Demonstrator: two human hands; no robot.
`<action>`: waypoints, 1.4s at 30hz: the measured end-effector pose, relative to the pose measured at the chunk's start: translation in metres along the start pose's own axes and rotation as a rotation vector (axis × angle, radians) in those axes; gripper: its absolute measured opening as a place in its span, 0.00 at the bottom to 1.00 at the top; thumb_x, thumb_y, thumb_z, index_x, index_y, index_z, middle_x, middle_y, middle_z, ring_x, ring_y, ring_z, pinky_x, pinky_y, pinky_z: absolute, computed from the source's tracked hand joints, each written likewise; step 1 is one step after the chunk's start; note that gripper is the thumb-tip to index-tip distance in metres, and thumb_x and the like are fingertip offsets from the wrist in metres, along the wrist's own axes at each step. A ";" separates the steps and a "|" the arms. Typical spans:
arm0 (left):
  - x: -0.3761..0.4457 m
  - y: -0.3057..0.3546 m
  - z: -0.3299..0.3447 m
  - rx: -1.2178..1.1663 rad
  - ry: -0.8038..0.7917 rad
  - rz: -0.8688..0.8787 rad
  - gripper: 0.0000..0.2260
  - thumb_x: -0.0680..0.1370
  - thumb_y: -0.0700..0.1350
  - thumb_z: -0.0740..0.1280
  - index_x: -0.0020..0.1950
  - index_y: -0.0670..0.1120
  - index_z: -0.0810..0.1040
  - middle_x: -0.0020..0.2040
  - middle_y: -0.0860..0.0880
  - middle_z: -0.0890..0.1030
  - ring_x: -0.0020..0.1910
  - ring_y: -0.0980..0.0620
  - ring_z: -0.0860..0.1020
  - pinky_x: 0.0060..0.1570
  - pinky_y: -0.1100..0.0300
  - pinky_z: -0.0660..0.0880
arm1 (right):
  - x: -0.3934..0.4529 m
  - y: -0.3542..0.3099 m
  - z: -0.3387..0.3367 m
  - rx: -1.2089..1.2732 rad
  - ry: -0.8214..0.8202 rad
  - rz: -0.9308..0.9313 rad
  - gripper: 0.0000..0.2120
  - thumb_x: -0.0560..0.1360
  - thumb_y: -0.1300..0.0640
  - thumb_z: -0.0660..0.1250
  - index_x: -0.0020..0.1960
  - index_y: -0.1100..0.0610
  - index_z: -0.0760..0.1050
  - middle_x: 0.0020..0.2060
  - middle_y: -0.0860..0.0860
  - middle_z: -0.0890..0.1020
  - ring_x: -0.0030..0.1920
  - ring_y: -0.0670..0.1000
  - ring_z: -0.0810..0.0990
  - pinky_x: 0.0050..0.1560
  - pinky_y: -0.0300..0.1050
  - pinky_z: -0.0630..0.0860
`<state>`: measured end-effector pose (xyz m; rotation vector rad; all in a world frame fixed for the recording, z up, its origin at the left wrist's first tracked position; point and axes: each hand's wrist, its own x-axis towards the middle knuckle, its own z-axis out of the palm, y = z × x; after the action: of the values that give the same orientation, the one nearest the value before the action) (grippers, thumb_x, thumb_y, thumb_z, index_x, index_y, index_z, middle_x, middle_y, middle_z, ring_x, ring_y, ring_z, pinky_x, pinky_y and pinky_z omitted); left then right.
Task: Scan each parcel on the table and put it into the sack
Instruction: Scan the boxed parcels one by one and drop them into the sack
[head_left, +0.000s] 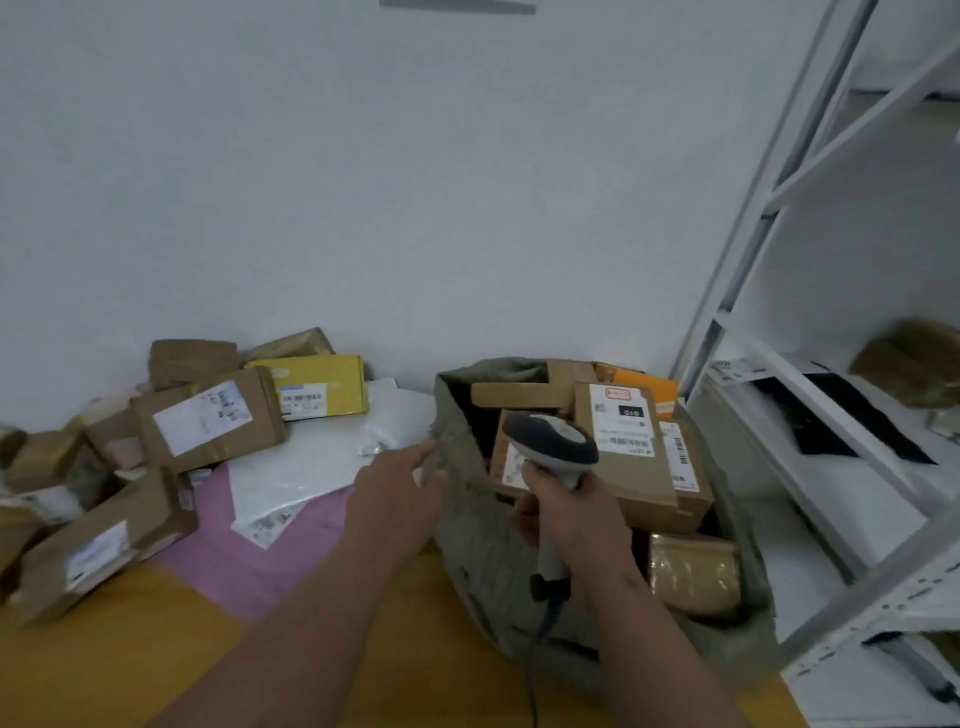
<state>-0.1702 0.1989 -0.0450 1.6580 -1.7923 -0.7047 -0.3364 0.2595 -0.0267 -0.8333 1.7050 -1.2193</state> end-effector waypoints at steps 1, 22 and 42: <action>-0.005 -0.015 -0.014 -0.007 0.005 -0.022 0.19 0.78 0.48 0.65 0.70 0.51 0.74 0.66 0.47 0.76 0.64 0.47 0.74 0.63 0.54 0.70 | -0.010 0.002 0.018 -0.011 -0.029 0.011 0.12 0.76 0.48 0.71 0.49 0.57 0.80 0.40 0.56 0.85 0.41 0.53 0.85 0.45 0.50 0.82; -0.029 -0.250 -0.169 -0.111 0.148 -0.507 0.20 0.79 0.48 0.65 0.71 0.50 0.72 0.69 0.47 0.74 0.63 0.46 0.74 0.59 0.54 0.73 | -0.034 0.039 0.293 -0.044 -0.400 0.066 0.10 0.76 0.55 0.72 0.47 0.63 0.80 0.32 0.54 0.84 0.36 0.54 0.85 0.42 0.49 0.82; 0.031 -0.436 -0.264 -0.130 0.251 -0.933 0.28 0.77 0.51 0.67 0.75 0.50 0.64 0.72 0.44 0.66 0.65 0.40 0.72 0.58 0.46 0.74 | -0.009 0.040 0.520 -0.386 -0.779 0.119 0.12 0.75 0.49 0.71 0.51 0.58 0.81 0.41 0.56 0.84 0.41 0.51 0.83 0.43 0.47 0.81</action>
<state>0.3184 0.1352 -0.1790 2.3427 -0.7124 -0.9022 0.1400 0.0812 -0.1440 -1.2161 1.3082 -0.3786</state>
